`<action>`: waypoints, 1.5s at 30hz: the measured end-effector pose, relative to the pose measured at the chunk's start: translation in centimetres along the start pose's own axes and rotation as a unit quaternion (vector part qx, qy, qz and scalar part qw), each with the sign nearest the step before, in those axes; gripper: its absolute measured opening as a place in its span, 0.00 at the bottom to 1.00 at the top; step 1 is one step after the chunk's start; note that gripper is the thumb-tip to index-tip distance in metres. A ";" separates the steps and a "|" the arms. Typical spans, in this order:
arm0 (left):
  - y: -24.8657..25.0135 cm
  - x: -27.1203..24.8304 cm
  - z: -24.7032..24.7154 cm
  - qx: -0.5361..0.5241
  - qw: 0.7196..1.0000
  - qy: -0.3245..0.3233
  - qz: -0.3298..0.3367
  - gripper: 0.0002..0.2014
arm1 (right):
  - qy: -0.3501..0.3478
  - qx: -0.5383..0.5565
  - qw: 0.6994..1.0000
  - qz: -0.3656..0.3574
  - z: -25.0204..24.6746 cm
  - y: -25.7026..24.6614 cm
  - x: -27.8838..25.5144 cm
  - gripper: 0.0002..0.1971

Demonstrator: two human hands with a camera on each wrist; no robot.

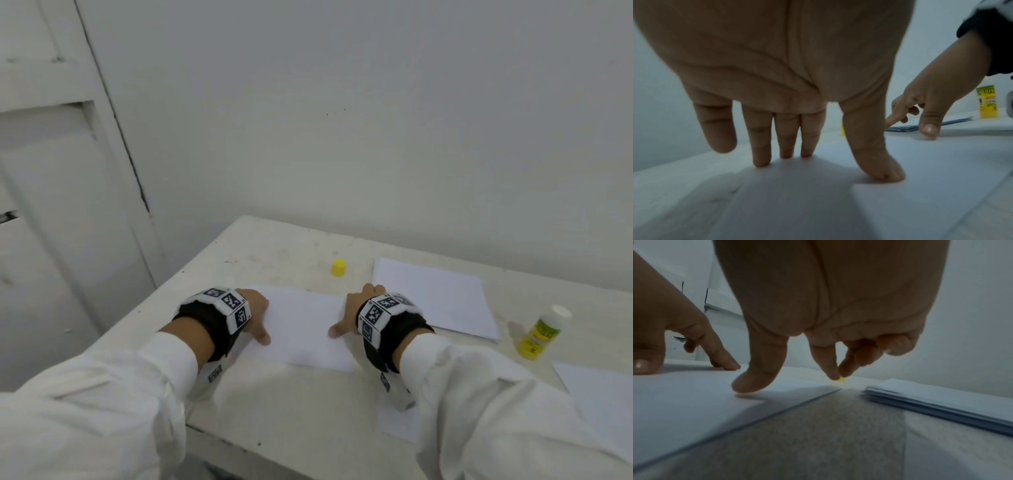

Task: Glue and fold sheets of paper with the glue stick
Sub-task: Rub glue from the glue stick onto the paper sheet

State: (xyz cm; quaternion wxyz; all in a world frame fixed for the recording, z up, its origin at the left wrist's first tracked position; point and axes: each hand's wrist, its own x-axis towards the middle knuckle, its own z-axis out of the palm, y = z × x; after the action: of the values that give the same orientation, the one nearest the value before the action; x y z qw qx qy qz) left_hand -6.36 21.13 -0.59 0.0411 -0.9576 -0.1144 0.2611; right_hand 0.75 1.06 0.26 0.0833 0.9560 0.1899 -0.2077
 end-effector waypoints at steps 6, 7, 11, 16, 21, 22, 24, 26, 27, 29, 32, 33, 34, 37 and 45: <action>0.0 1.0 0.1 -0.016 1.000 -0.008 -0.018 0.44 | -0.026 -0.015 0.999 0.017 0.1 -0.6 0.6 0.40; 0.0 1.0 0.1 -0.016 1.000 -0.007 -0.021 0.45 | -0.022 -0.014 1.000 0.018 0.1 -0.8 0.5 0.39; -0.1 1.2 0.2 -0.024 0.999 0.003 -0.027 0.45 | -0.002 -0.007 1.000 0.019 0.0 -1.8 0.1 0.36; 0.0 1.1 0.1 -0.027 0.999 0.011 -0.027 0.42 | 0.029 0.271 0.962 0.022 -0.7 -2.0 -0.7 0.26; -0.3 1.3 0.5 -0.045 0.999 0.019 -0.023 0.42 | 0.015 0.306 0.950 0.062 -1.6 -1.8 -2.3 0.31; -0.4 1.3 0.5 -0.048 0.998 0.025 -0.021 0.42 | 0.010 0.283 0.958 0.046 -1.5 -1.8 -2.4 0.24; -0.3 1.0 0.6 -0.051 0.998 0.033 -0.020 0.42 | 0.017 0.263 0.965 0.004 -1.2 -2.0 -3.0 0.09; -0.2 0.7 0.5 -0.057 0.998 0.032 -0.025 0.45 | 0.046 0.245 0.968 -0.040 -0.4 -2.2 -3.7 0.14; -0.3 0.6 0.5 -0.068 0.997 0.035 -0.031 0.45 | 0.054 0.233 0.969 -0.066 -0.1 -2.5 -4.3 0.16; -0.5 0.3 0.6 -0.091 0.993 0.063 -0.050 0.47 | 0.057 0.204 0.971 -0.111 0.6 -2.9 -5.2 0.14; -1.2 -0.2 1.3 -0.136 0.978 0.129 -0.096 0.65 | 0.057 0.184 0.972 -0.134 1.7 -3.4 -6.1 0.05; -1.4 -0.3 1.5 -0.137 0.975 0.143 -0.096 0.72 | 0.053 0.193 0.971 -0.130 2.0 -3.4 -6.2 0.10; -1.5 -0.5 1.6 -0.126 0.977 0.151 -0.083 0.74 | 0.048 0.197 0.972 -0.119 2.1 -3.4 -6.2 0.15; -1.4 -0.8 0.9 -0.053 0.987 0.155 -0.006 0.55 | 0.032 0.167 0.981 -0.095 1.6 -3.3 -6.0 0.16; -1.7 0.7 -1.4 -0.097 0.982 0.163 0.023 0.44 | 0.050 0.210 0.976 -0.018 1.3 -2.5 -4.8 0.15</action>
State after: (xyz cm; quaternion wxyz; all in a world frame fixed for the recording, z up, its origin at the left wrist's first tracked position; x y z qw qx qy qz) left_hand -5.42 22.94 0.53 -0.0395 -0.9892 -0.1089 0.0898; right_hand -4.72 1.47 0.94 -0.1323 0.9577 0.1636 -0.1966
